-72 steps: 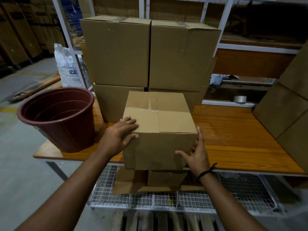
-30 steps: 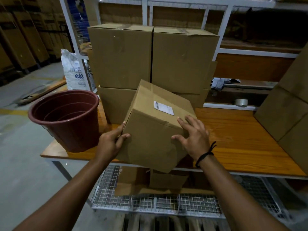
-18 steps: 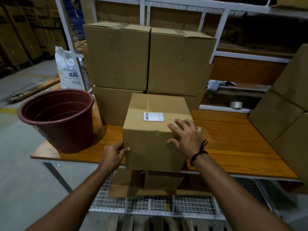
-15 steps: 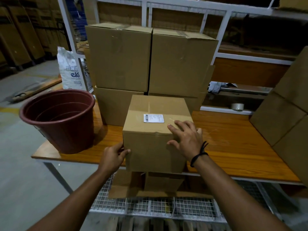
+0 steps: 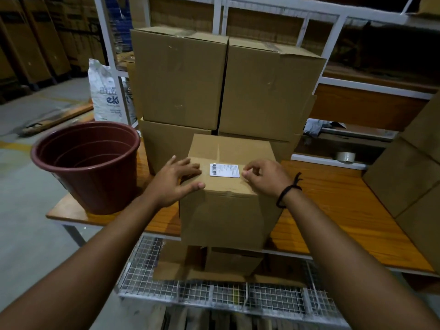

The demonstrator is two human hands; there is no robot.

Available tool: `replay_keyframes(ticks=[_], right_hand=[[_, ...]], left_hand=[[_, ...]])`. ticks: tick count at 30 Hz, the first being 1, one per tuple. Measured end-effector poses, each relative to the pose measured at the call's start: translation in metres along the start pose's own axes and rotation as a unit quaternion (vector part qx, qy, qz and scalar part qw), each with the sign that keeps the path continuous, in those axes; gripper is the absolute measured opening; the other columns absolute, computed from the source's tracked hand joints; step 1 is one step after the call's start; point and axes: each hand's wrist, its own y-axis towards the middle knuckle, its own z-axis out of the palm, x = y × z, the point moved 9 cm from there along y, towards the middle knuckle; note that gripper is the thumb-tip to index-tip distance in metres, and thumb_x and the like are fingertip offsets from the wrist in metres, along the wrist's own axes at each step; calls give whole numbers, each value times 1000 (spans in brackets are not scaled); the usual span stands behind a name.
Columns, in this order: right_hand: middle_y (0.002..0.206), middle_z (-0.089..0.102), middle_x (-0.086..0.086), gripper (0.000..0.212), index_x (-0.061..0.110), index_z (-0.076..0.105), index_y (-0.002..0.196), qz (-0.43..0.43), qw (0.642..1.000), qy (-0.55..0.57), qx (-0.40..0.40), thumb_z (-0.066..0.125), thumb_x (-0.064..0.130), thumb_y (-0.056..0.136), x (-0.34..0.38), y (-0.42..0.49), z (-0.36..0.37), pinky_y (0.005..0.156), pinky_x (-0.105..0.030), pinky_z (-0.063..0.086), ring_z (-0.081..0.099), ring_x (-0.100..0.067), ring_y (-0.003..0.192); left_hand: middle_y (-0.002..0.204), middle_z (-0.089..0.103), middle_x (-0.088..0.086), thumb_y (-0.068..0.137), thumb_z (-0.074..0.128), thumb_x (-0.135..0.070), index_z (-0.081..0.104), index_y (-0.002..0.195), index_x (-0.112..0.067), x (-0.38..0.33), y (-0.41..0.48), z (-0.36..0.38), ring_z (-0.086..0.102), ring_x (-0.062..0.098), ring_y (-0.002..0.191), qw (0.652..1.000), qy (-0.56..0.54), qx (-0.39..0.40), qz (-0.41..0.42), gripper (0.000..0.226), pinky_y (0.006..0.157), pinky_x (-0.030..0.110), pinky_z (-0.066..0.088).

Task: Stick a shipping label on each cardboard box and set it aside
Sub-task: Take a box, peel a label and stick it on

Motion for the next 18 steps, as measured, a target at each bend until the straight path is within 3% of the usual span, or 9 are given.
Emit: replay_keyframes(ticks=[2, 5, 11, 15, 18], right_hand=[[81, 55, 10, 29, 32, 66, 104, 15, 998, 39, 40, 69, 49, 82, -3, 14, 4, 61, -29, 42, 54, -13, 79], [77, 48, 14, 38, 32, 61, 109, -2, 994, 33, 101, 78, 41, 76, 10, 28, 10, 55, -23, 31, 46, -4, 70], [81, 51, 11, 44, 26, 60, 113, -14, 983, 2, 186, 82, 24, 74, 27, 46, 19, 57, -21, 32, 48, -5, 72], [86, 58, 4, 41, 19, 57, 108, -12, 981, -8, 194, 81, 22, 75, 25, 48, 25, 64, -27, 41, 55, -14, 80], [88, 56, 6, 42, 26, 53, 106, -12, 981, -13, 191, 81, 24, 75, 25, 50, 25, 70, -30, 42, 55, -15, 85]], left_hand=[[141, 53, -8, 73, 41, -85, 65, 124, -24, 4, 1, 2, 33, 6, 139, 1000, -3, -14, -13, 83, 120, 38, 14], [138, 56, -9, 76, 42, -83, 67, 122, -24, 7, -5, 1, 38, 8, 138, 999, -13, -45, -13, 78, 119, 45, 23], [136, 58, -7, 78, 42, -80, 67, 122, -21, 2, -7, -2, 41, 9, 136, 999, -3, -49, -3, 77, 119, 42, 24], [135, 59, -6, 82, 45, -70, 68, 122, -21, 5, -10, 2, 42, 11, 136, 997, -7, -72, -9, 67, 116, 44, 30], [135, 59, -5, 83, 45, -68, 68, 121, -20, 5, -8, 2, 42, 11, 136, 997, -13, -73, -14, 66, 117, 42, 30]])
